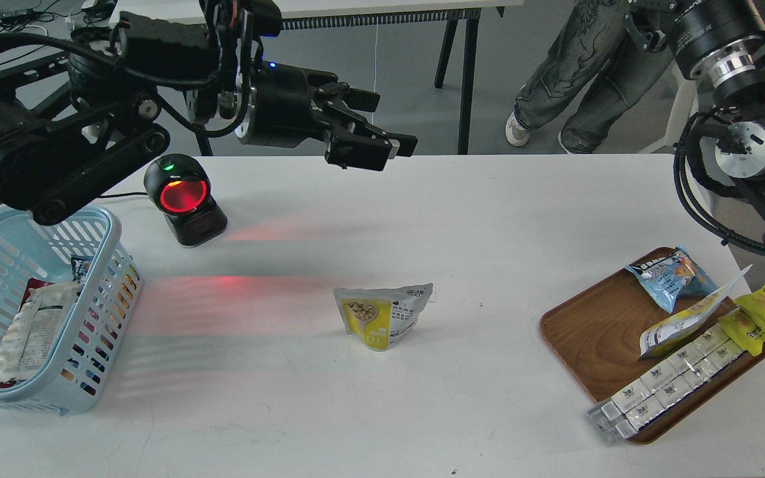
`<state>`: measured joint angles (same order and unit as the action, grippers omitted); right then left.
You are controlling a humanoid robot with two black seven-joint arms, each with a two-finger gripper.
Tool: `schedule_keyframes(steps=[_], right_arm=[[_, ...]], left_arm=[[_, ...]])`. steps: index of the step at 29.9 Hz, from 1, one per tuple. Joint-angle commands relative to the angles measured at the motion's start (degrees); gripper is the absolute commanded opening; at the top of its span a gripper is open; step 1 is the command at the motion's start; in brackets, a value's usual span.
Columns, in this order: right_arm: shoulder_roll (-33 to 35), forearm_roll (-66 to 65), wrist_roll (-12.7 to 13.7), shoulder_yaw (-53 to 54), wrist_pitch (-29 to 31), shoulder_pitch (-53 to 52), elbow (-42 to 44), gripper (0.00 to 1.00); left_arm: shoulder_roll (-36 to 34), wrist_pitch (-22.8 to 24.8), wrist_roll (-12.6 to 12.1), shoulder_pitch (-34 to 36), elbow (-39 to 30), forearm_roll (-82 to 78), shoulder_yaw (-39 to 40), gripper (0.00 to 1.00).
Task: Scan snack and place in basket
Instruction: 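Reach the left gripper to the yellow bag and grasp it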
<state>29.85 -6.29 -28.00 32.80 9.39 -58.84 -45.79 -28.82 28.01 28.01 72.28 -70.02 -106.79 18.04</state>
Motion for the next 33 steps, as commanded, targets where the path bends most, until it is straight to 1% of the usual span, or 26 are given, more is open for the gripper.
schedule_keyframes(steps=[1, 7, 12, 15, 25, 33], right_arm=[[-0.58, 3.91, 0.00, 0.16, 0.10, 0.21, 1.67, 1.00], [-0.58, 8.05, 0.00, 0.34, 0.89, 2.67, 1.58, 1.00], [-0.58, 11.48, 0.00, 0.78, 3.52, 5.48, 1.58, 1.00], [-0.75, 11.48, 0.00, 0.78, 3.70, 5.75, 1.49, 1.00], [-0.76, 11.39, 0.00, 0.60, 3.79, 6.01, 1.67, 1.00], [-1.55, 11.39, 0.00, 0.51, 4.05, 6.37, 2.99, 1.00]], left_arm=[[2.97, -0.01, -0.01, 2.42, -0.55, -3.16, -6.42, 0.99], [5.09, -0.01, -0.01, 2.43, -2.13, -7.82, -10.48, 0.99], [4.22, -0.01, -0.01, 1.72, -5.12, -9.75, -12.85, 0.99], [2.37, -0.01, -0.01, 0.76, -5.48, -11.51, -14.17, 0.99], [-3.61, -0.01, -0.01, -0.92, -12.15, -11.52, -13.39, 0.97], [-3.43, -0.01, -0.01, -1.09, -13.91, -7.30, -12.33, 0.95]])
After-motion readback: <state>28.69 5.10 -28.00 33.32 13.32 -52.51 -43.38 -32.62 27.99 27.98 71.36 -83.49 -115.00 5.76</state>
